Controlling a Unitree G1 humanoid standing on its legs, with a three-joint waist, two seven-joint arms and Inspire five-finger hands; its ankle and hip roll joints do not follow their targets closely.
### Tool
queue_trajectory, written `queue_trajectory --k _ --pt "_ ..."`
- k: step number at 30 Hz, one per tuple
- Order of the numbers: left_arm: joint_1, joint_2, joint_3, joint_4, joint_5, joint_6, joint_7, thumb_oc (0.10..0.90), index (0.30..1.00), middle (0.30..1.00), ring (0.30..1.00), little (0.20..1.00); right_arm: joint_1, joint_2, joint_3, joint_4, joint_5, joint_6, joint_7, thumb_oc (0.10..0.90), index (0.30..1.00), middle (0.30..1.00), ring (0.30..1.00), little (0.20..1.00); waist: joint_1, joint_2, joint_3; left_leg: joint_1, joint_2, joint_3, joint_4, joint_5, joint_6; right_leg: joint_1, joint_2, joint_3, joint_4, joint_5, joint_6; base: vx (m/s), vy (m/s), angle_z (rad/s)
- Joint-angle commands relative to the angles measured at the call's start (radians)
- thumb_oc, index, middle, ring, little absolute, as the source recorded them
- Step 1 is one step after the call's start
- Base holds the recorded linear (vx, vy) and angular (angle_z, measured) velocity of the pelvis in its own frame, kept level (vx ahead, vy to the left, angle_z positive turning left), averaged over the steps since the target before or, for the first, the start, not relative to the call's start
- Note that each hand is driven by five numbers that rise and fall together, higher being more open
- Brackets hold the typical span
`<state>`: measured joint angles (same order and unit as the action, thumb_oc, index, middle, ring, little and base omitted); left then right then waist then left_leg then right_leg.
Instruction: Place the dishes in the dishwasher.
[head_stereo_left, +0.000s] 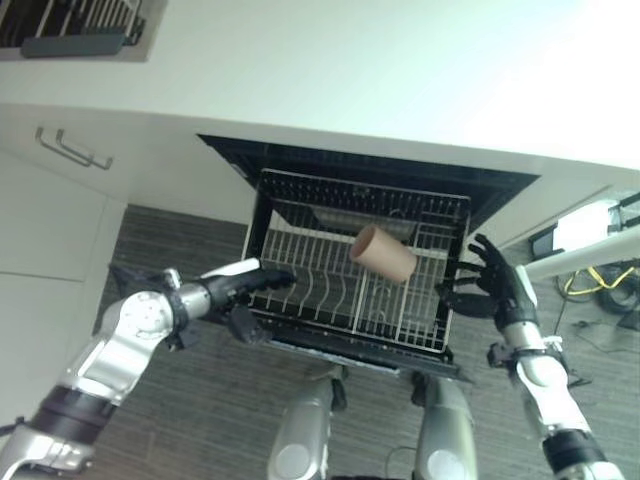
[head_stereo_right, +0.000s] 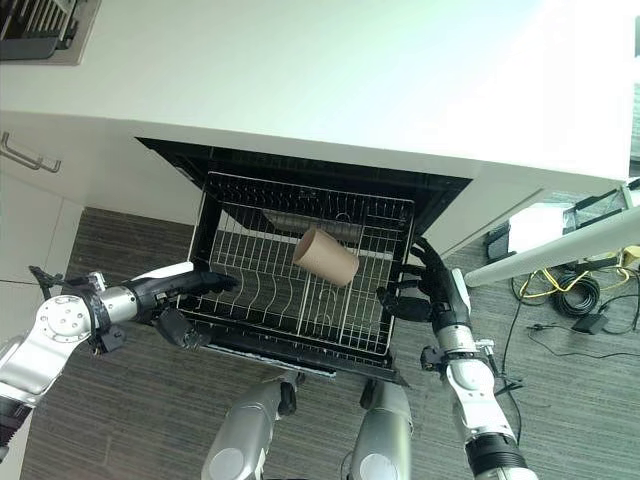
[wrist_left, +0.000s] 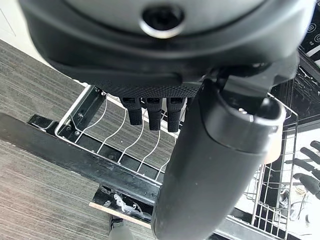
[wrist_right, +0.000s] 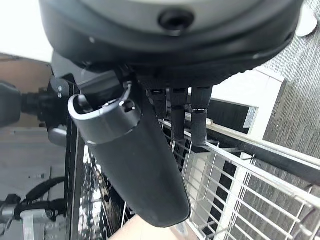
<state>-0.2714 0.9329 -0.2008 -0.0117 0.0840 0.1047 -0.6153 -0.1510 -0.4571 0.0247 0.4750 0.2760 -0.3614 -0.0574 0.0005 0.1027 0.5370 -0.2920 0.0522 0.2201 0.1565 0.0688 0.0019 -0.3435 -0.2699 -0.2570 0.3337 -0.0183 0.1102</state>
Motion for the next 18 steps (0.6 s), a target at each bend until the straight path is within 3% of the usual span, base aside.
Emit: queue_trajectory --k 1,4,9,11,18 --pt "-0.067 0.019 0.063 -0.049 -0.047 -0.017 0.066 0.800 0.900 0.900 0.900 0.900 0.006 -0.044 -0.062 -0.063 0.033 -0.060 -0.027 0.800 0.900 0.900 0.900 0.900 -0.015 0.011 -0.017 -0.010 0.034 0.023 0.144 -0.184 -0.008 0.036 0.023 0.018 -0.034 -0.012 0.088 0.00 0.000 0.00" --pt "-0.065 0.021 0.063 -0.055 -0.052 -0.009 0.062 0.800 0.900 0.900 0.900 0.900 0.011 -0.040 -0.067 -0.072 0.062 -0.076 -0.027 0.800 0.900 0.900 0.900 0.900 -0.016 0.014 -0.017 -0.003 0.032 0.025 0.144 -0.190 -0.008 0.044 0.020 0.016 -0.034 -0.018 0.090 0.00 0.000 0.00" --pt "-0.033 0.021 0.081 -0.052 -0.065 -0.017 0.082 0.800 0.900 0.900 0.900 0.900 0.025 -0.017 -0.099 -0.110 0.191 -0.160 0.009 0.800 0.900 0.900 0.900 0.900 -0.016 0.015 -0.022 0.013 0.033 0.029 0.144 -0.196 -0.005 0.062 0.019 0.010 -0.034 -0.023 0.090 0.00 -0.017 -0.03" --pt "0.024 0.001 0.117 -0.042 -0.078 -0.030 0.122 0.800 0.900 0.900 0.900 0.900 0.048 0.011 -0.122 -0.192 0.259 -0.206 0.043 0.800 0.900 0.900 0.900 0.900 -0.013 0.007 -0.050 0.037 0.032 0.027 0.144 -0.206 -0.001 0.088 0.021 0.005 -0.034 -0.035 0.090 0.02 -0.090 -0.03" --pt "0.156 -0.088 0.172 -0.003 -0.083 -0.066 0.224 0.800 0.900 0.900 0.900 0.900 0.087 0.036 -0.142 -0.298 0.325 -0.233 0.106 0.800 0.900 0.900 0.900 0.900 -0.012 -0.003 -0.137 0.112 0.040 0.019 0.144 -0.222 -0.005 0.162 0.031 0.001 -0.034 -0.071 0.073 0.06 -0.072 -0.05"
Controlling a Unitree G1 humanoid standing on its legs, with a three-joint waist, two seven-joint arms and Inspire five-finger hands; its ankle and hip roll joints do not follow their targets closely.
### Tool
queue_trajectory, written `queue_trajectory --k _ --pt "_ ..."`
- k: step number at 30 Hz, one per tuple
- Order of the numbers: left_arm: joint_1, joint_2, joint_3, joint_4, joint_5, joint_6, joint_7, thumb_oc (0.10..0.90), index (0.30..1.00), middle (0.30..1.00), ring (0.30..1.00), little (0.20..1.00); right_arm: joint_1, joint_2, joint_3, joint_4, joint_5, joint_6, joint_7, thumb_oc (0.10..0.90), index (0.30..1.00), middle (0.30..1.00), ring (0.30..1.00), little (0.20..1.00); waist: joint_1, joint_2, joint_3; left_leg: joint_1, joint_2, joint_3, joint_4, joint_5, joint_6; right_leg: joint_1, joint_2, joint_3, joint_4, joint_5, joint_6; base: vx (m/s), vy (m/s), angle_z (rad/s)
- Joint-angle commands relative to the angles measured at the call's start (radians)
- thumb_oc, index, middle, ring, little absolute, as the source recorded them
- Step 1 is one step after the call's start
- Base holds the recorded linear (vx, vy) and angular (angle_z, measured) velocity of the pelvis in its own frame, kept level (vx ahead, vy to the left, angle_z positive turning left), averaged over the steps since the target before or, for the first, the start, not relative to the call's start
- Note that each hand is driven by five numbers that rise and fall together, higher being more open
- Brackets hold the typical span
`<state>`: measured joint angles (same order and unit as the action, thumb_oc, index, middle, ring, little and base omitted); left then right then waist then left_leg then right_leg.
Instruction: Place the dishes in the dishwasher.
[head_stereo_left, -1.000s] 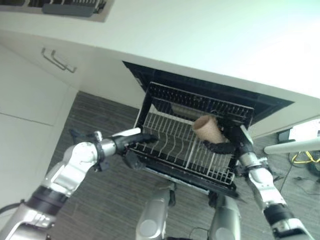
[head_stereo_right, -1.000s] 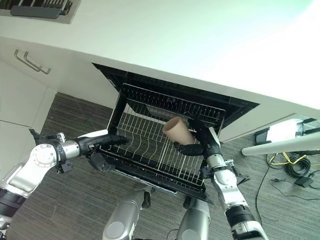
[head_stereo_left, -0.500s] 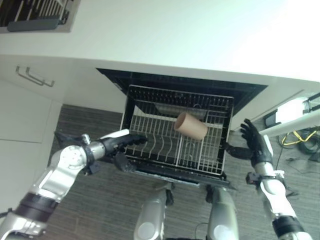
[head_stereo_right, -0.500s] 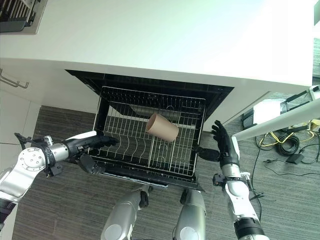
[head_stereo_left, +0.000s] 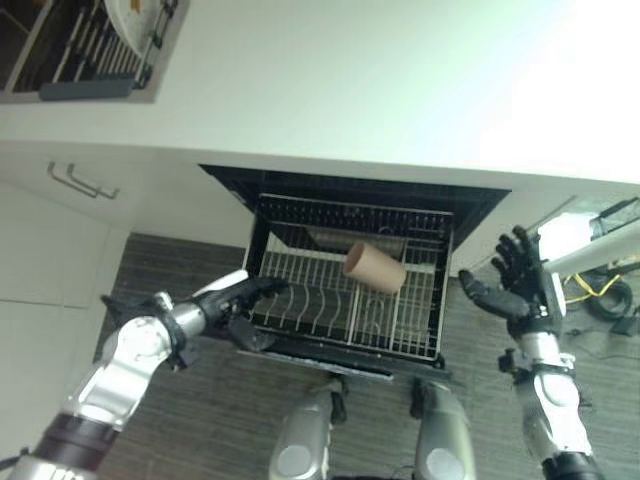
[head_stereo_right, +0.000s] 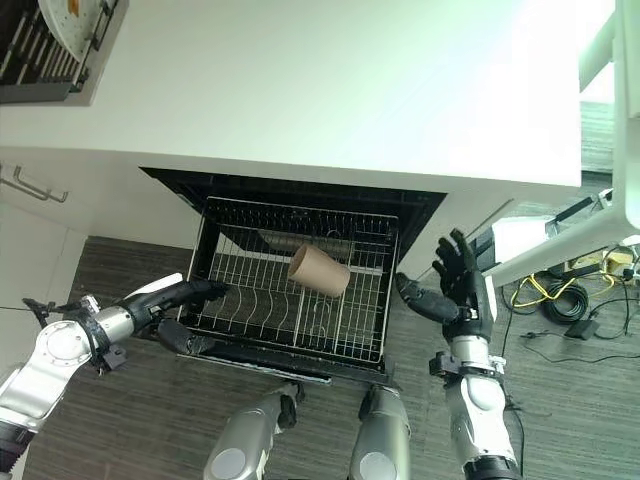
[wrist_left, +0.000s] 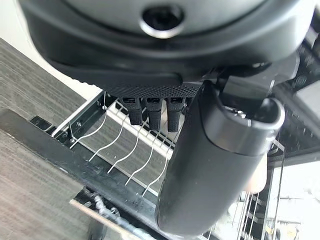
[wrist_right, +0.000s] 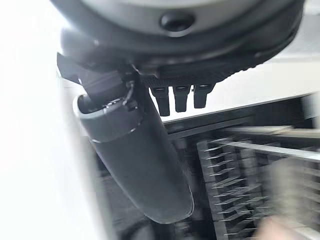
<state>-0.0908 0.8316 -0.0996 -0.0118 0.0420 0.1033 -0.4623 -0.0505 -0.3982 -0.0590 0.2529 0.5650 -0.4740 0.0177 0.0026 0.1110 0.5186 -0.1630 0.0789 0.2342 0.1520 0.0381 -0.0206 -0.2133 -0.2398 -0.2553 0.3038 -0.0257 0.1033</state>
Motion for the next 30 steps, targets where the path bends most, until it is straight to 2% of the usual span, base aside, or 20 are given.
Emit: queue_trajectory --k 1,8,10,15,18,19,21,23,25,26,27,29,30 --pt "0.019 -0.017 0.088 0.006 -0.050 -0.074 0.101 0.800 0.900 0.900 0.900 0.900 0.004 -0.017 -0.064 -0.099 0.039 -0.127 0.043 0.800 0.900 0.900 0.900 0.900 -0.014 -0.010 -0.148 0.008 0.015 0.004 0.148 -0.196 0.014 0.056 0.003 0.001 -0.004 -0.075 0.074 0.10 -0.053 -0.01" --pt "0.165 -0.122 0.138 0.025 -0.102 -0.132 0.222 0.800 0.900 0.900 0.900 0.900 0.067 0.003 -0.093 -0.159 0.094 -0.135 0.099 0.800 0.900 0.900 0.900 0.900 -0.014 -0.003 -0.247 0.081 0.031 -0.002 0.148 -0.211 -0.002 0.131 0.014 -0.005 -0.004 -0.118 0.052 0.09 -0.068 -0.01" --pt "0.199 -0.157 0.163 0.038 -0.142 -0.190 0.288 0.800 0.900 0.900 0.900 0.900 0.083 0.013 -0.101 -0.175 0.129 -0.140 0.133 0.800 0.900 0.900 0.900 0.900 -0.013 -0.004 -0.278 0.098 0.040 -0.005 0.148 -0.215 -0.010 0.147 0.023 -0.005 -0.004 -0.133 0.041 0.08 -0.147 0.01" --pt "0.244 -0.222 0.214 0.055 -0.173 -0.307 0.390 0.800 0.900 0.900 0.900 0.900 0.103 0.030 -0.103 -0.208 0.157 -0.121 0.209 0.800 0.900 0.900 0.900 0.900 -0.014 -0.013 -0.307 0.122 0.051 -0.013 0.148 -0.209 -0.030 0.163 0.053 0.001 -0.004 -0.156 0.014 0.04 -0.143 -0.01" --pt "0.259 -0.264 0.246 0.053 -0.214 -0.386 0.419 0.800 0.900 0.900 0.900 0.900 0.111 0.015 -0.101 -0.236 0.162 -0.073 0.268 0.800 0.900 0.900 0.900 0.900 -0.005 -0.034 -0.311 0.143 0.036 -0.023 0.148 -0.186 -0.044 0.168 0.051 0.010 -0.004 -0.154 0.000 0.02 -0.076 0.02" --pt "0.262 -0.271 0.251 0.050 -0.219 -0.394 0.420 0.800 0.900 0.900 0.900 0.900 0.110 0.012 -0.101 -0.240 0.155 -0.067 0.268 0.800 0.900 0.900 0.900 0.900 -0.001 -0.038 -0.310 0.147 0.031 -0.031 0.148 -0.184 -0.044 0.168 0.048 0.016 -0.004 -0.152 -0.001 0.04 0.008 0.03" --pt "0.283 -0.302 0.278 0.040 -0.241 -0.430 0.411 0.800 0.900 0.900 0.900 0.900 0.092 -0.001 -0.090 -0.245 0.134 -0.063 0.269 0.800 0.900 0.900 0.900 0.900 0.024 -0.060 -0.308 0.153 -0.004 -0.097 0.148 -0.147 -0.042 0.155 0.037 0.056 -0.004 -0.137 -0.006 -0.01 0.092 -0.06" --pt "0.291 -0.324 0.290 0.043 -0.238 -0.451 0.404 0.800 0.900 0.900 0.900 0.900 0.062 -0.007 -0.075 -0.243 0.124 -0.047 0.250 0.800 0.900 0.900 0.900 0.900 0.032 -0.068 -0.312 0.165 0.014 -0.121 0.148 -0.107 -0.046 0.147 0.026 0.080 -0.004 -0.135 -0.008 -0.13 0.415 -0.51" --pt "0.283 -0.326 0.290 0.042 -0.247 -0.464 0.397 0.800 0.900 0.900 0.900 0.900 0.052 -0.013 -0.082 -0.246 0.125 -0.045 0.230 0.800 0.900 0.900 0.900 0.900 0.017 -0.054 -0.318 0.174 0.027 -0.133 0.148 -0.142 -0.041 0.134 0.014 0.102 -0.004 -0.119 0.008 -0.17 0.599 -0.44" --pt "0.268 -0.320 0.287 0.047 -0.256 -0.464 0.386 0.800 0.900 0.900 0.900 0.900 0.057 -0.007 -0.089 -0.250 0.113 -0.055 0.217 0.800 0.900 0.900 0.900 0.900 -0.001 -0.045 -0.320 0.182 0.030 -0.109 0.148 -0.194 -0.029 0.130 -0.009 0.102 -0.004 -0.102 0.025 -0.11 0.474 -0.19" --pt "0.257 -0.309 0.284 0.052 -0.268 -0.466 0.378 0.800 0.900 0.900 0.900 0.900 0.065 -0.002 -0.097 -0.255 0.107 -0.063 0.203 0.800 0.900 0.900 0.900 0.900 -0.014 -0.040 -0.320 0.189 0.031 -0.093 0.148 -0.223 -0.021 0.127 -0.027 0.104 -0.004 -0.088 0.041 -0.11 0.471 0.04" --pt "0.245 -0.296 0.280 0.053 -0.272 -0.469 0.370 0.800 0.900 0.900 0.900 0.900 0.073 0.012 -0.107 -0.261 0.109 -0.072 0.181 0.800 0.900 0.900 0.900 0.900 -0.019 -0.040 -0.317 0.194 0.003 -0.107 0.148 -0.252 -0.006 0.123 -0.049 0.121 -0.004 -0.066 0.065 -0.06 0.331 0.04" --pt "0.232 -0.287 0.276 0.052 -0.266 -0.473 0.358 0.800 0.900 0.900 0.900 0.900 0.086 0.028 -0.117 -0.271 0.124 -0.079 0.171 0.800 0.900 0.900 0.900 0.900 -0.023 -0.045 -0.311 0.197 -0.025 -0.115 0.148 -0.273 0.018 0.122 -0.071 0.129 -0.004 -0.045 0.083 -0.06 0.389 -0.07"
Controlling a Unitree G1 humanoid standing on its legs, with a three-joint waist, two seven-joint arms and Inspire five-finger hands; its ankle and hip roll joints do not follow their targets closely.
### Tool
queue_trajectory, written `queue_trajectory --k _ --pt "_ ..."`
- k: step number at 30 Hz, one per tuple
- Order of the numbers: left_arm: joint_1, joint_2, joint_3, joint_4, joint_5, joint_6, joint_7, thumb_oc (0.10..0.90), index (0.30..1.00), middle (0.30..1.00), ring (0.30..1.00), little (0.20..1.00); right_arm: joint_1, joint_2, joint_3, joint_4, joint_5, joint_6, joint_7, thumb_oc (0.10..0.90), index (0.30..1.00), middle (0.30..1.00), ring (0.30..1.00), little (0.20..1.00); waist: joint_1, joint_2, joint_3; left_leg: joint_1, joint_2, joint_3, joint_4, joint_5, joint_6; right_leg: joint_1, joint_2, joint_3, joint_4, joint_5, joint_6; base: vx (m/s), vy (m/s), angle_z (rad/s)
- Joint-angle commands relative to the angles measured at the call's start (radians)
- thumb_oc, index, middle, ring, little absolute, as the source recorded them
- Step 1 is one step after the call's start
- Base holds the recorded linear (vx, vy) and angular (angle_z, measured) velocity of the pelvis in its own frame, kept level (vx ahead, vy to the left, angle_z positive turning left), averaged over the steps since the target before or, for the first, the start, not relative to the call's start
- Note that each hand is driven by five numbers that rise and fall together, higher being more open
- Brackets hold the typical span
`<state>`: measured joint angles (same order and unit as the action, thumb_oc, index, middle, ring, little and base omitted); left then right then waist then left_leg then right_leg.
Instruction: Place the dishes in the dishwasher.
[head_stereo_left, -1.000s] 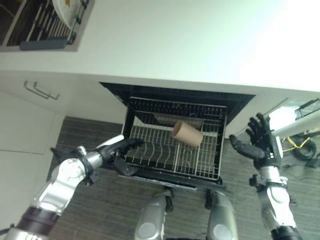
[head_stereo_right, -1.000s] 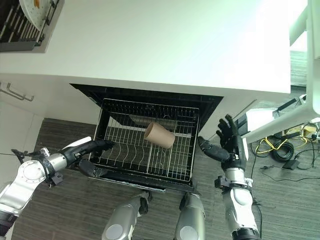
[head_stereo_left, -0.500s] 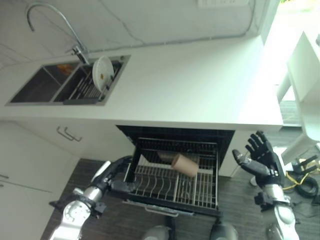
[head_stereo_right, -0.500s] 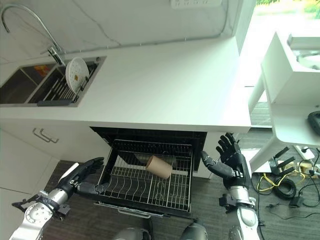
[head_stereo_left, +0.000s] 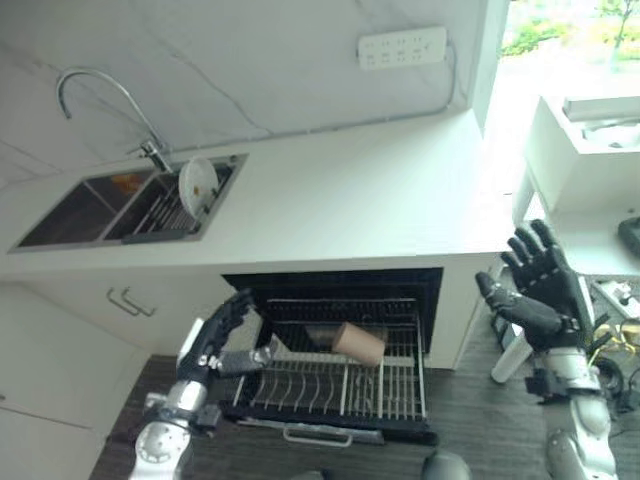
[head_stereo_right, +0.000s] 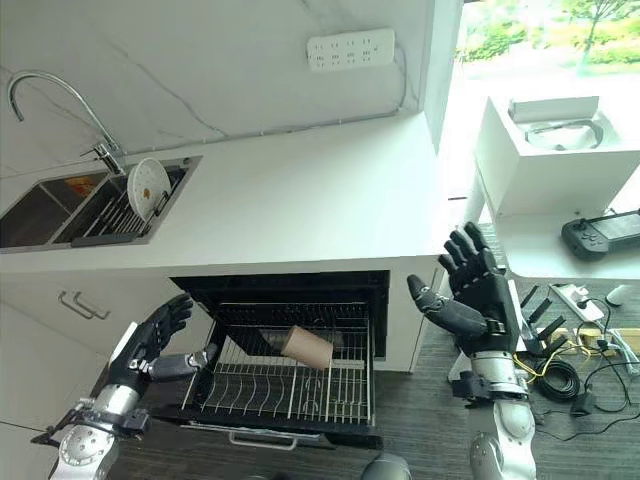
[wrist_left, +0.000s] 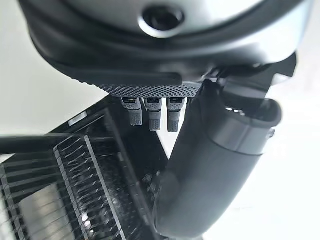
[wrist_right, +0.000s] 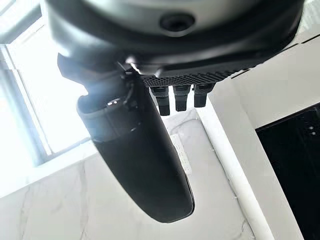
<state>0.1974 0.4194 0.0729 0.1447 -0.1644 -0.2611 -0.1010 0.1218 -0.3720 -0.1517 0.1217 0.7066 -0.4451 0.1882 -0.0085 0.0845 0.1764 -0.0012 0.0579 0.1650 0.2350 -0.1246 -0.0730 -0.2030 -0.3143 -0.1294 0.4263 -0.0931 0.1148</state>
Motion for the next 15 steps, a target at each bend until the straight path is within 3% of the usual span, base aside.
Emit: queue_trajectory --k 1,3,4,5,10,13,15 --pt "-0.064 0.130 0.096 -0.105 -0.054 -0.115 -0.003 0.800 0.900 0.900 0.900 0.900 -0.075 0.018 -0.031 -0.151 -0.015 -0.108 0.001 0.800 0.900 0.900 0.900 0.900 -0.013 -0.024 0.036 0.038 -0.032 -0.055 0.065 -0.127 0.092 0.105 -0.017 0.007 -0.126 0.052 0.080 -0.05 0.310 -0.03" --pt "-0.067 0.135 0.096 -0.107 -0.058 -0.125 0.000 0.800 0.900 0.900 0.900 0.900 -0.068 0.026 -0.032 -0.165 -0.009 -0.091 0.003 0.800 0.900 0.900 0.900 0.900 -0.011 -0.029 0.040 0.042 -0.054 -0.050 0.065 -0.138 0.109 0.096 -0.030 -0.008 -0.126 0.088 0.084 -0.11 0.336 0.13" --pt "-0.042 0.132 0.124 -0.125 -0.063 -0.117 0.054 0.800 0.900 0.900 0.900 0.900 -0.074 0.040 -0.013 -0.198 0.028 -0.045 0.042 0.800 0.900 0.900 0.900 0.900 0.011 -0.024 0.041 0.048 -0.057 0.022 0.065 -0.162 0.137 0.080 -0.013 -0.136 -0.126 0.158 0.095 -0.25 0.523 -0.52" --pt "-0.036 0.131 0.146 -0.126 -0.070 -0.121 0.062 0.800 0.900 0.900 0.900 0.900 -0.072 0.036 0.005 -0.221 0.021 -0.052 0.020 0.800 0.900 0.900 0.900 0.900 0.014 -0.009 0.041 0.040 -0.055 0.041 0.065 -0.160 0.156 0.083 0.045 -0.159 -0.090 0.142 0.081 -0.25 0.427 -1.22" --pt "-0.045 0.138 0.170 -0.070 -0.072 -0.143 0.103 0.800 0.900 0.900 0.900 0.900 -0.092 0.024 0.031 -0.198 0.044 -0.095 0.029 0.800 0.900 0.900 0.900 0.900 0.027 -0.009 0.025 0.002 -0.072 0.037 0.065 -0.139 0.174 0.112 0.193 -0.184 -0.012 0.019 0.021 -0.10 0.075 -0.42" --pt "-0.045 0.134 0.177 -0.034 -0.075 -0.148 0.110 0.800 0.900 0.900 0.900 0.900 -0.107 0.010 0.029 -0.170 0.062 -0.100 0.053 0.800 0.900 0.900 0.900 0.900 0.028 -0.017 0.016 -0.017 -0.080 0.025 0.065 -0.119 0.156 0.169 0.255 -0.162 -0.126 -0.020 -0.014 0.00 -0.079 -0.05" --pt "-0.025 0.114 0.175 -0.028 -0.057 -0.149 0.121 0.800 0.900 0.900 0.900 0.900 -0.117 0.000 0.026 -0.163 0.089 -0.070 0.082 0.800 0.900 0.900 0.900 0.900 0.035 -0.028 0.007 -0.023 -0.084 0.043 0.065 -0.105 0.141 0.162 0.252 -0.158 -0.126 -0.080 -0.032 0.00 -0.080 -0.06"
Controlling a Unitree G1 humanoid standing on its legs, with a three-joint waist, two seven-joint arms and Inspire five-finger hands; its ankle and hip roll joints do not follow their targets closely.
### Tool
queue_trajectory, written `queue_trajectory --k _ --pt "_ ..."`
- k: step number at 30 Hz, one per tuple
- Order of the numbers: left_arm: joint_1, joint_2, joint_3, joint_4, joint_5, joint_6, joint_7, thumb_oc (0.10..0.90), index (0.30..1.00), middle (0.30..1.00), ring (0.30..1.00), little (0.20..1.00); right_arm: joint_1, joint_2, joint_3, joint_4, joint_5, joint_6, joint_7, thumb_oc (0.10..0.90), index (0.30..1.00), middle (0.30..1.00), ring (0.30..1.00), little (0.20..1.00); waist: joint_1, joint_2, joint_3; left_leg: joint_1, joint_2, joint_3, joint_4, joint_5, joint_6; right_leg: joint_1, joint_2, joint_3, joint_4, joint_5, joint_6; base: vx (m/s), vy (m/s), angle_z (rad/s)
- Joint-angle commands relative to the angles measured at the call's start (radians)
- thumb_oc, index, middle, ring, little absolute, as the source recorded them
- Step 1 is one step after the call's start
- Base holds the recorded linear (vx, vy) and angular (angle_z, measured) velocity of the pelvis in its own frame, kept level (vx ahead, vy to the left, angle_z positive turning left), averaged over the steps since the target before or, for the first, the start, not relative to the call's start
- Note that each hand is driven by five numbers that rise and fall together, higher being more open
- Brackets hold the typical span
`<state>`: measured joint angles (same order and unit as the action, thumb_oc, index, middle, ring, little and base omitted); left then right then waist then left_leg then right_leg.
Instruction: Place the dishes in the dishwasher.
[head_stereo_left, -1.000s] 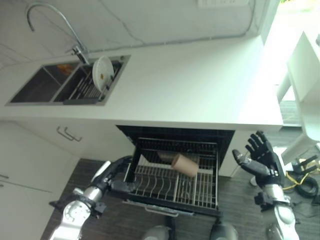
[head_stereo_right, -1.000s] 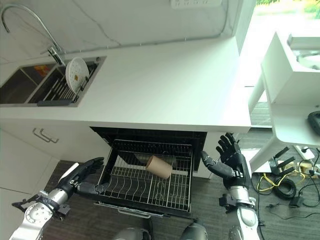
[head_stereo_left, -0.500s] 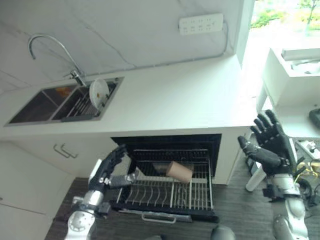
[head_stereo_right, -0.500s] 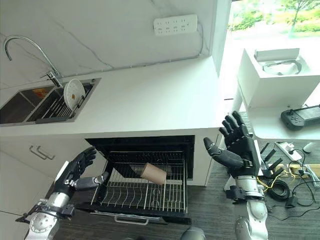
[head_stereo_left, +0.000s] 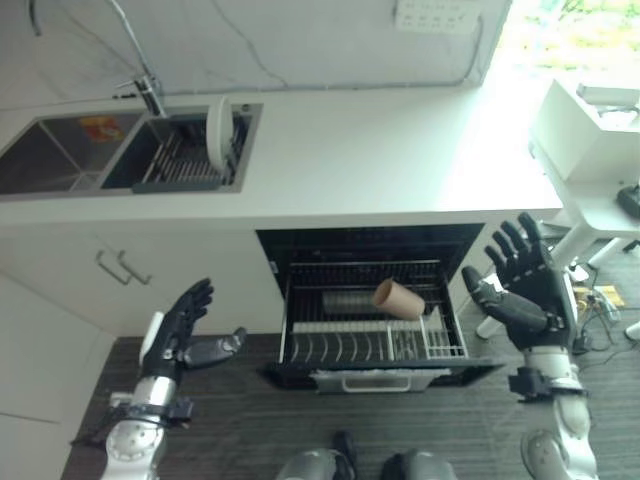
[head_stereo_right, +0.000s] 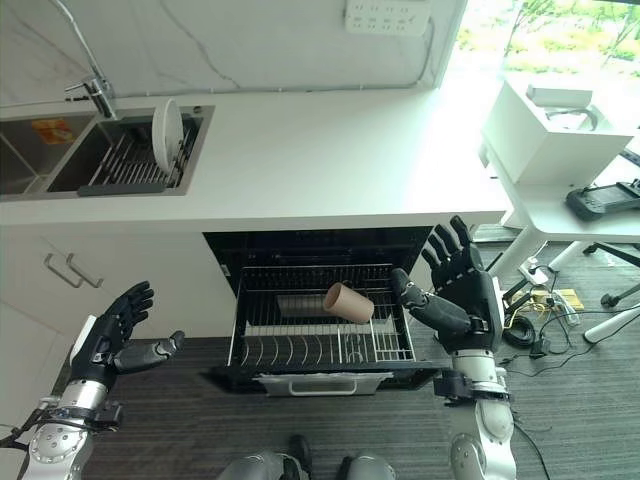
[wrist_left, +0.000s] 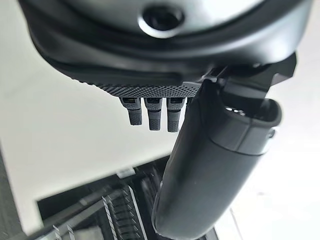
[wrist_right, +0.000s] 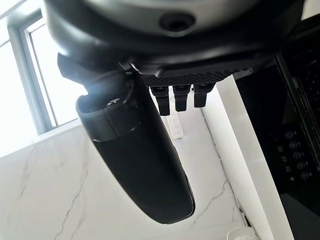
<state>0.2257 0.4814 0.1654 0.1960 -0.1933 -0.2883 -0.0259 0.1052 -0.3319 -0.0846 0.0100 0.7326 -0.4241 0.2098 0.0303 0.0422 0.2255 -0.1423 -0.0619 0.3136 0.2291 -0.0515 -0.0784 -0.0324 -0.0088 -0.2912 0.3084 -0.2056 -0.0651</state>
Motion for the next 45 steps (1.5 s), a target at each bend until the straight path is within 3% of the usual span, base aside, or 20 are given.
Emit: queue_trajectory --k 1,4,6,8,11,13,16,19,25,26,28,30,31,35,37,39,45 --pt "-0.047 0.049 0.083 -0.077 -0.024 -0.119 0.045 0.800 0.900 0.900 0.900 0.900 -0.100 -0.043 -0.044 -0.049 0.065 -0.086 0.072 0.800 0.900 0.900 0.900 0.900 -0.004 0.010 -0.045 0.122 0.033 -0.097 0.071 -0.176 0.141 -0.011 -0.056 0.008 -0.008 0.022 0.142 0.02 -0.065 -0.30" --pt "-0.042 0.042 0.065 -0.063 -0.018 -0.117 0.057 0.800 0.900 0.900 0.900 0.900 -0.107 -0.061 -0.054 -0.054 0.070 -0.059 0.098 0.800 0.900 0.900 0.900 0.900 -0.002 -0.022 -0.035 0.155 0.003 -0.056 0.071 -0.157 0.128 -0.006 -0.091 0.010 -0.008 0.023 0.130 0.04 -0.067 -0.01" --pt "-0.057 0.042 0.045 -0.057 -0.014 -0.098 0.056 0.800 0.900 0.900 0.900 0.900 -0.123 -0.074 -0.051 -0.039 0.068 -0.057 0.104 0.800 0.900 0.900 0.900 0.900 0.015 -0.045 -0.003 0.091 0.021 -0.079 0.193 -0.099 0.091 0.009 -0.114 0.023 -0.008 0.037 0.117 0.01 -0.031 0.09" --pt "-0.061 0.027 0.036 -0.046 -0.034 -0.080 0.043 0.800 0.900 0.900 0.900 0.900 -0.139 -0.072 -0.041 -0.041 0.027 -0.054 0.113 0.800 0.900 0.900 0.900 0.900 0.018 -0.036 -0.004 0.108 0.048 -0.101 0.097 -0.079 0.086 0.002 -0.113 0.034 -0.008 0.042 0.123 0.04 0.231 0.37" --pt "-0.064 0.006 0.016 -0.052 -0.024 -0.047 0.028 0.800 0.900 0.900 0.900 0.900 -0.146 -0.083 -0.031 -0.053 0.000 -0.048 0.127 0.800 0.900 0.900 0.900 0.900 0.015 -0.006 -0.005 0.047 0.157 -0.139 0.071 -0.019 0.033 0.005 -0.098 0.046 -0.008 0.021 0.125 0.03 0.324 0.17" --pt "-0.076 -0.008 0.004 -0.053 -0.024 -0.027 0.008 0.800 0.900 0.900 0.900 0.900 -0.149 -0.096 -0.025 -0.062 0.001 -0.050 0.133 0.800 0.900 0.900 0.900 0.900 0.016 0.006 -0.014 0.005 0.220 -0.167 0.071 -0.010 0.005 0.010 -0.120 0.042 -0.008 0.011 0.134 0.02 0.402 0.07" --pt "-0.105 -0.010 -0.023 -0.041 -0.021 -0.003 -0.027 0.800 0.900 0.900 0.900 0.900 -0.128 -0.098 -0.030 -0.081 -0.032 -0.080 0.098 0.800 0.900 0.900 0.900 0.900 -0.002 0.021 -0.033 0.014 0.261 -0.098 0.071 -0.029 0.000 0.021 -0.167 -0.025 -0.008 0.017 0.154 0.00 0.291 -0.01" --pt "-0.120 -0.009 -0.049 -0.026 -0.082 0.027 -0.073 0.800 0.900 0.900 0.900 0.900 -0.114 -0.091 -0.029 -0.087 -0.021 -0.097 0.069 0.800 0.900 0.900 0.900 0.900 -0.002 0.027 -0.037 0.043 0.216 -0.143 0.071 -0.068 0.018 0.026 -0.191 -0.028 -0.008 0.037 0.175 0.06 0.267 0.33" --pt "-0.118 -0.029 -0.091 0.027 -0.147 0.111 -0.094 0.800 0.900 0.900 0.900 0.900 -0.106 -0.048 -0.012 -0.107 -0.065 -0.099 0.032 0.800 0.900 0.900 0.900 0.900 0.012 0.028 -0.041 0.063 0.159 -0.151 0.071 -0.126 0.085 0.042 -0.213 -0.029 -0.008 0.080 0.209 0.06 0.159 0.05" --pt "-0.115 -0.046 -0.112 0.059 -0.171 0.219 -0.085 0.800 0.900 0.900 0.900 0.900 -0.112 -0.041 0.007 -0.123 -0.064 -0.093 0.009 0.800 0.900 0.900 0.900 0.900 0.013 0.022 -0.031 0.061 0.142 -0.151 0.071 -0.137 0.118 0.008 -0.196 -0.025 0.006 0.134 0.211 0.01 0.004 -0.22" --pt "-0.116 -0.046 -0.132 0.066 -0.143 0.282 -0.089 0.800 0.900 0.900 0.900 0.900 -0.127 -0.037 0.023 -0.120 -0.060 -0.088 0.011 0.800 0.900 0.900 0.900 0.900 0.018 0.001 -0.016 0.070 0.134 -0.129 0.071 -0.149 0.106 -0.036 -0.225 -0.048 -0.008 0.168 0.219 -0.01 -0.091 -0.56" --pt "-0.109 -0.054 -0.174 0.084 -0.120 0.376 -0.088 0.800 0.900 0.900 0.900 0.900 -0.141 -0.054 0.021 -0.123 -0.029 -0.061 0.014 0.800 0.900 0.900 0.900 0.900 0.023 -0.012 -0.008 0.074 0.140 -0.107 0.071 -0.148 0.104 -0.049 -0.230 -0.022 -0.008 0.116 0.221 -0.03 -0.181 -0.71" --pt "-0.083 -0.073 -0.221 0.125 -0.113 0.480 -0.112 0.800 0.900 0.900 0.900 0.900 -0.154 -0.066 0.020 -0.125 -0.021 -0.060 0.016 0.800 0.900 0.900 0.900 0.900 0.021 -0.017 -0.010 0.073 0.150 -0.090 0.071 -0.148 0.098 -0.064 -0.229 -0.020 -0.008 0.113 0.222 -0.03 -0.182 -0.42" --pt "-0.043 -0.096 -0.282 0.173 -0.044 0.434 -0.116 0.800 0.900 0.900 0.900 0.900 -0.165 -0.078 0.012 -0.145 -0.009 -0.047 -0.007 0.800 0.900 0.900 0.900 0.900 0.020 -0.023 -0.009 0.076 0.170 -0.063 0.071 -0.146 0.080 -0.075 -0.238 -0.034 -0.008 0.106 0.219 -0.01 -0.124 -0.13" --pt "-0.038 -0.132 -0.313 0.226 -0.079 0.405 -0.087 0.800 0.900 0.900 0.900 0.900 -0.172 -0.086 0.018 -0.143 0.003 -0.032 -0.016 0.800 0.900 0.900 0.900 0.900 0.019 -0.027 -0.011 0.078 0.180 -0.055 0.071 -0.142 0.068 -0.073 -0.236 -0.037 -0.008 0.099 0.212 0.00 -0.160 -0.22" --pt "-0.042 -0.161 -0.323 0.287 -0.085 0.351 -0.062 0.800 0.900 0.900 0.900 0.900 -0.165 -0.083 0.024 -0.140 -0.003 -0.051 -0.024 0.800 0.900 0.900 0.900 0.900 0.014 -0.031 -0.015 0.086 0.190 -0.047 0.071 -0.138 0.060 -0.065 -0.235 -0.044 -0.008 0.094 0.207 0.02 -0.146 -0.14" --pt "-0.066 -0.201 -0.335 0.405 -0.035 0.286 0.001 0.800 0.900 0.900 0.900 0.900 -0.138 -0.074 0.023 -0.131 0.024 -0.057 -0.027 0.800 0.900 0.900 0.900 0.900 -0.005 -0.038 -0.022 0.097 0.200 -0.040 0.071 -0.135 0.046 -0.055 -0.232 -0.051 -0.008 0.090 0.201 0.02 -0.059 0.02"
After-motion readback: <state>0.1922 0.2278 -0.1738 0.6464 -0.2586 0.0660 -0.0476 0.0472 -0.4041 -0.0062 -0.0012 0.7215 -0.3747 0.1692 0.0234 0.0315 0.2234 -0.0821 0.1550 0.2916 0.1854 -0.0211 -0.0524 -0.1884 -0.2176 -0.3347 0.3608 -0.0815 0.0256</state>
